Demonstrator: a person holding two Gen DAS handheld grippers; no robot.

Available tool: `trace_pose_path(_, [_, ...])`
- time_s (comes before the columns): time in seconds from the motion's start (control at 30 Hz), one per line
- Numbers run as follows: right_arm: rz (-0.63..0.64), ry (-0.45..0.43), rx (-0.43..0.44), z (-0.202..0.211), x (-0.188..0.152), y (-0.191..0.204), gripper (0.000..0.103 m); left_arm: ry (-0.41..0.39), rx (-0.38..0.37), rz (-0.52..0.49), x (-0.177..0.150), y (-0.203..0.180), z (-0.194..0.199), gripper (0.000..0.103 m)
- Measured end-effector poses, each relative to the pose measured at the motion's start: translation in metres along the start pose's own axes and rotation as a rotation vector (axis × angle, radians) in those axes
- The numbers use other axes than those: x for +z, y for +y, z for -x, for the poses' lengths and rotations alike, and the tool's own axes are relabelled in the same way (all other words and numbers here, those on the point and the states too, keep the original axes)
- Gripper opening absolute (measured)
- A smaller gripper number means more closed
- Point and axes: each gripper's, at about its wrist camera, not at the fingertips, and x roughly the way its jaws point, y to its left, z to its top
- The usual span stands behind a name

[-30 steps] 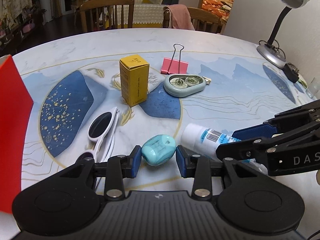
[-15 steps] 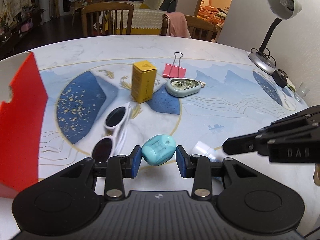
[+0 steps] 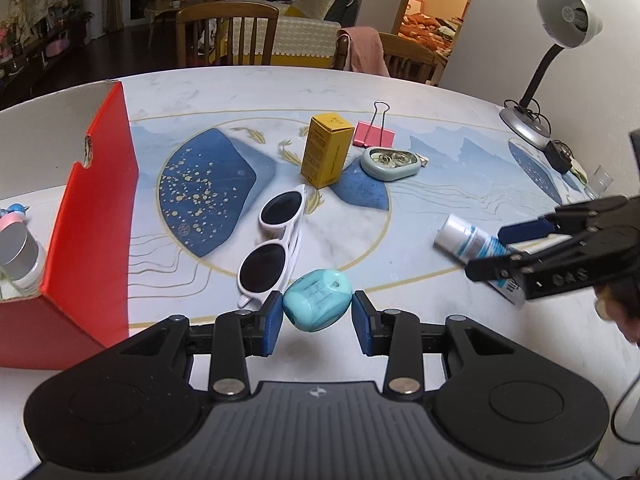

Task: Organize rigid objects

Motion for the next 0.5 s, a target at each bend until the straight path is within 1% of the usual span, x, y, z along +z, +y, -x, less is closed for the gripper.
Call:
trace_pose_path(0.03, [0.009, 0.005, -0.014, -0.003, 0.001, -0.002, 0.072, 0.001, -0.001, -0.002, -0.001, 0.001, 0.001, 0.036])
trace_pose_path(0.1, [0.013, 0.033, -0.043, -0.012, 0.002, -0.007, 0.069, 0.003, -0.002, -0.004, -0.002, 0.003, 0.003, 0.036])
trace_pose_path(0.13, [0.013, 0.042, -0.057, -0.017, 0.002, -0.009, 0.07, 0.004, -0.001, -0.004, -0.003, 0.004, 0.004, 0.036])
trace_pose_path(0.17, [0.024, 0.041, -0.077, -0.019, 0.001, -0.009, 0.066, 0.004, -0.001, -0.005, -0.004, 0.005, 0.005, 0.036])
trace_pose_path(0.2, [0.026, 0.049, -0.084, -0.022, 0.001, -0.01, 0.064, 0.005, 0.0, -0.004, -0.005, 0.007, 0.006, 0.036])
trace_pose_path(0.27, [0.021, 0.058, -0.098, -0.026, 0.001, -0.012, 0.058, 0.008, 0.002, -0.002, -0.006, 0.009, 0.006, 0.036])
trace_pose_path(0.3, [0.015, 0.068, -0.099, -0.028, 0.0, -0.013, 0.055, 0.008, 0.004, 0.0, -0.007, 0.011, 0.007, 0.036])
trace_pose_path(0.33, [0.006, 0.078, -0.099, -0.03, -0.001, -0.014, 0.05, 0.007, 0.006, 0.003, -0.008, 0.012, 0.008, 0.036])
trace_pose_path(0.37, [-0.003, 0.088, -0.102, -0.033, -0.003, -0.014, 0.047, 0.007, 0.007, 0.005, -0.008, 0.013, 0.009, 0.036])
trace_pose_path(0.5, [-0.022, 0.076, -0.115, -0.034, -0.006, -0.012, 0.048, 0.005, 0.012, 0.011, -0.009, 0.016, 0.011, 0.036])
